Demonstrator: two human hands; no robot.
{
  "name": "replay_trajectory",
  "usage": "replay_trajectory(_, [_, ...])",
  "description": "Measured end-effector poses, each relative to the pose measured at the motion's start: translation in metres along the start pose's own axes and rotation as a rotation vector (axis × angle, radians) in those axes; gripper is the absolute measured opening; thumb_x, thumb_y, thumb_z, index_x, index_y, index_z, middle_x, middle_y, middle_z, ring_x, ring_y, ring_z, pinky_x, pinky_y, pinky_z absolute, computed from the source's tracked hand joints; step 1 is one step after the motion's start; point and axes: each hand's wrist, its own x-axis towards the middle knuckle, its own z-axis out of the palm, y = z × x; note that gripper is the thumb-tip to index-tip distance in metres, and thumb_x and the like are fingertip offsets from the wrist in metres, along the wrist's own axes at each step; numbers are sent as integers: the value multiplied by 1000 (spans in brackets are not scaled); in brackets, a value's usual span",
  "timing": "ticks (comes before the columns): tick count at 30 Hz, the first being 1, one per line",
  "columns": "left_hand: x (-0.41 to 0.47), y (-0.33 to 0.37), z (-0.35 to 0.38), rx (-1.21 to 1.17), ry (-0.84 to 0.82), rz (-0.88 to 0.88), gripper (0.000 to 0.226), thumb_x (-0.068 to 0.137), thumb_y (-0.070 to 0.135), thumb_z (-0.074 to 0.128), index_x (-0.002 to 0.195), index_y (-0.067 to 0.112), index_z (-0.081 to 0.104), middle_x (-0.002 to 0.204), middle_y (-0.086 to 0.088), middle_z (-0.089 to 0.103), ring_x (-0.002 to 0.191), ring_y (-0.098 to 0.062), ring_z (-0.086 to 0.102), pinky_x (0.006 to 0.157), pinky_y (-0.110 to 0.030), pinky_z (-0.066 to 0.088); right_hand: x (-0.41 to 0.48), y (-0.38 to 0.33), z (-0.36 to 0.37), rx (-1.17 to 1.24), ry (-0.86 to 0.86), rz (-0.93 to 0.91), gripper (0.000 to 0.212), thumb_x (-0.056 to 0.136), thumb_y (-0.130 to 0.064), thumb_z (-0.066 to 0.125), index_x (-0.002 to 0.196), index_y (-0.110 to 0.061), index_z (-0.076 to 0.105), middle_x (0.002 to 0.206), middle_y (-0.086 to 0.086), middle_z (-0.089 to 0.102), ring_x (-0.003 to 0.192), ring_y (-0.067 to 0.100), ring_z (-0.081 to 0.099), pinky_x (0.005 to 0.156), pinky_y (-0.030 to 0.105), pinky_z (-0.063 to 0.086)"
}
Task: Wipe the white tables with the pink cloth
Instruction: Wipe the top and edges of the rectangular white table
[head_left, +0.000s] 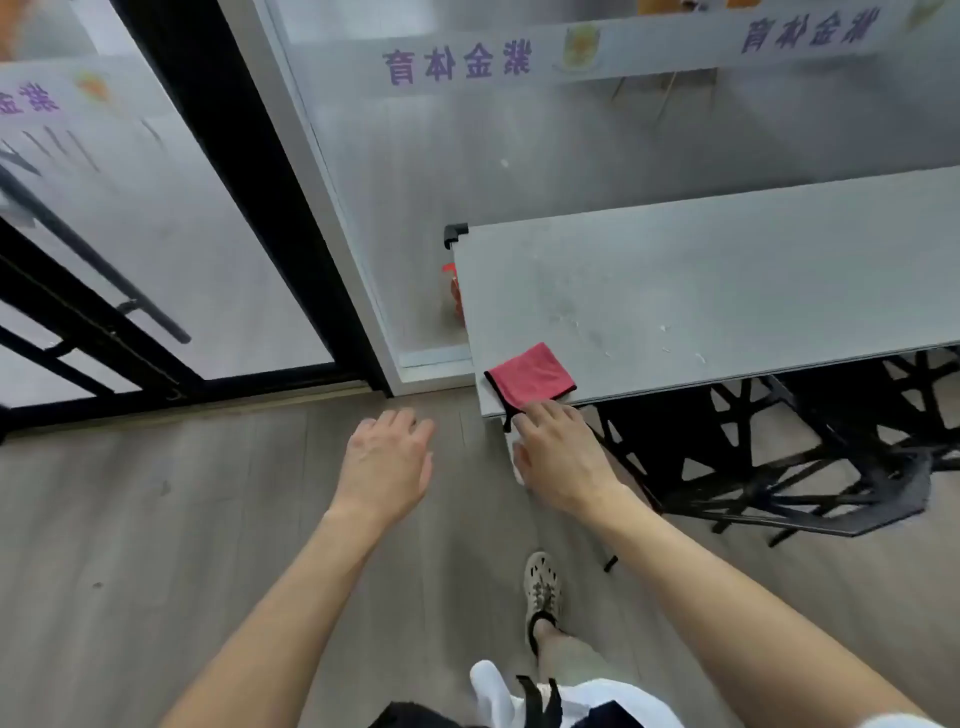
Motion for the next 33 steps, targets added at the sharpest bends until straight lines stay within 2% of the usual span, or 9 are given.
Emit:
replay_trajectory(2, [24, 4, 0, -10, -53, -15, 28, 91, 34, 73, 114, 19, 72, 105, -3, 65, 94, -28, 64, 82, -43, 54, 16, 21, 12, 53, -63, -3, 20, 92, -21, 61, 109, -13, 68, 120, 5, 66, 119, 30, 60, 97, 44, 50])
replay_trajectory(5, [49, 13, 0, 27, -137, -50, 29, 90, 33, 76, 115, 20, 72, 104, -2, 65, 94, -27, 65, 82, -42, 54, 40, 56, 39, 133, -147, -32, 33, 99, -27, 60, 126, -8, 68, 150, 11, 60, 147, 32, 49, 110, 50, 50])
replay_trajectory(7, [65, 20, 4, 41, -191, -47, 30, 89, 32, 76, 117, 21, 71, 104, -1, 65, 95, -26, 65, 82, -40, 54, 61, 86, 63, 182, -217, 9, 48, 105, -34, 58, 145, -8, 62, 167, 15, 46, 160, 33, 35, 123, 53, 41])
replay_trajectory(10, [86, 25, 15, 68, -266, -31, 32, 90, 28, 73, 121, 23, 69, 107, 0, 65, 98, -25, 64, 83, -39, 53, 91, 113, 101, 178, -309, 70, 69, 110, -52, 48, 168, -17, 37, 180, 7, 20, 169, 25, 11, 135, 49, 19])
replay_trajectory(15, [119, 26, 42, 58, -405, 15, 54, 89, 38, 79, 138, 23, 61, 124, -1, 64, 114, -26, 63, 94, -40, 53, 123, 89, 154, 162, -295, 145, 72, 111, -57, 24, 174, -23, 21, 182, 4, -2, 169, 22, -6, 136, 49, -5])
replay_trajectory(20, [167, 22, 65, 14, -469, 79, 84, 89, 44, 80, 158, 23, 37, 155, -3, 46, 143, -26, 47, 111, -40, 47, 122, 66, 167, 176, -187, 251, 70, 115, -54, 24, 175, -23, 8, 182, 7, -8, 168, 23, -13, 136, 55, -1])
replay_trajectory(25, [242, 29, 80, -48, -520, 87, 114, 83, 43, 90, 168, 16, 18, 174, -22, 15, 163, -39, 17, 124, -49, 38, 93, 112, 151, 149, -212, 320, 69, 115, -61, 24, 174, -36, -1, 181, 3, -18, 167, 20, -20, 137, 50, -1])
replay_trajectory(30, [304, 23, 95, -9, -466, 94, 147, 72, 61, 94, 172, 18, -5, 180, -19, -9, 168, -39, -6, 135, -53, 16, 85, 230, 128, 60, -231, 636, 74, 110, -69, 16, 173, -37, -7, 180, 6, -23, 165, 19, -26, 136, 49, -4])
replay_trajectory(33, [323, 13, 105, -17, -484, 60, 162, 60, 71, 96, 172, 20, -10, 181, -11, -10, 168, -32, -9, 136, -52, 10, 114, 253, 130, 32, -205, 900, 87, 106, -71, 10, 173, -20, -11, 179, 14, -21, 166, 26, -23, 136, 50, -6])
